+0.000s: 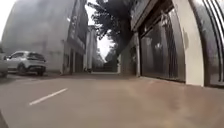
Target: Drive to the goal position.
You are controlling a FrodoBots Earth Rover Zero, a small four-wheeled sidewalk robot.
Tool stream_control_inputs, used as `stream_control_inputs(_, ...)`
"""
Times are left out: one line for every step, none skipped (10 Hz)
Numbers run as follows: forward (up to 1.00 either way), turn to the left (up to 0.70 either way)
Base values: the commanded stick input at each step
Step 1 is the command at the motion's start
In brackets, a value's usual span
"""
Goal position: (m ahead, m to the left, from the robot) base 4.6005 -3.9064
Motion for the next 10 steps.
stream_control_inputs(0.85, 0.0)
stream_control_inputs(0.85, 0.0)
stream_control_inputs(0.85, 0.0)
stream_control_inputs(0.85, 0.0)
stream_control_inputs(0.85, 0.0)
stream_control_inputs(0.85, 0.0)
stream_control_inputs(0.85, 0.0)
stream_control_inputs(0.85, 0.0)
stream_control_inputs(0.85, 0.0)
stream_control_inputs(0.85, 0.0)
